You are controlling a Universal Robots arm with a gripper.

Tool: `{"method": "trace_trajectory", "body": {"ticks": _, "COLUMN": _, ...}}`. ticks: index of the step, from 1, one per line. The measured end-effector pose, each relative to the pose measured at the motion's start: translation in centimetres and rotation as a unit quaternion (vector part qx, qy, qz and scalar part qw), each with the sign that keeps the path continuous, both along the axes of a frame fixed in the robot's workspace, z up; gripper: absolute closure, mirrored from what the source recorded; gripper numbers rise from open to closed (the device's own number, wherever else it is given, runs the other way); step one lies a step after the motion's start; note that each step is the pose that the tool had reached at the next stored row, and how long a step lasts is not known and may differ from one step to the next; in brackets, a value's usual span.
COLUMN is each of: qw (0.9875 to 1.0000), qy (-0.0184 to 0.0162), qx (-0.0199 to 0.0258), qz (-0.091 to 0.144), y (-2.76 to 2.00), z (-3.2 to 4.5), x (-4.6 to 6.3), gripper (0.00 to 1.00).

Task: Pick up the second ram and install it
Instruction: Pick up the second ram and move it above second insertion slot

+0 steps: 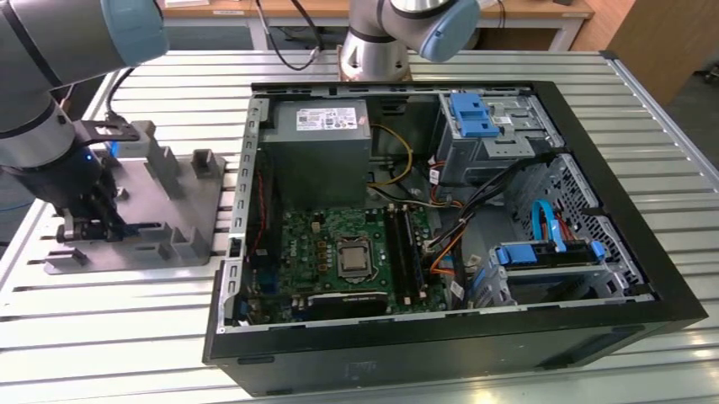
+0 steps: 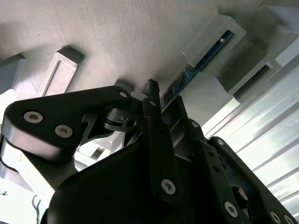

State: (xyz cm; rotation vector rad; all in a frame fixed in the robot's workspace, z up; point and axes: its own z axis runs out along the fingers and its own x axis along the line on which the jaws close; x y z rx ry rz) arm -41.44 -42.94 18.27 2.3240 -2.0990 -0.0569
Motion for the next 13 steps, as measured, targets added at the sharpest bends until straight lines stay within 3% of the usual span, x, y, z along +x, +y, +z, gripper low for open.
{"method": "trace_trajectory", "body": {"ticks": 4, "qw": 1.0000, "qy": 0.0000, "qx": 0.0050, "qz": 0.000, "y": -0.18, "z": 0.00, "x": 0.00, "gripper": 0.71}}
{"method": "trace_trajectory", "body": {"ticks": 13, "qw": 1.0000, "qy": 0.0000, "qx": 0.0056, "qz": 0.000, "y": -0.52, "z": -0.01, "x": 0.00, "gripper": 0.71}}
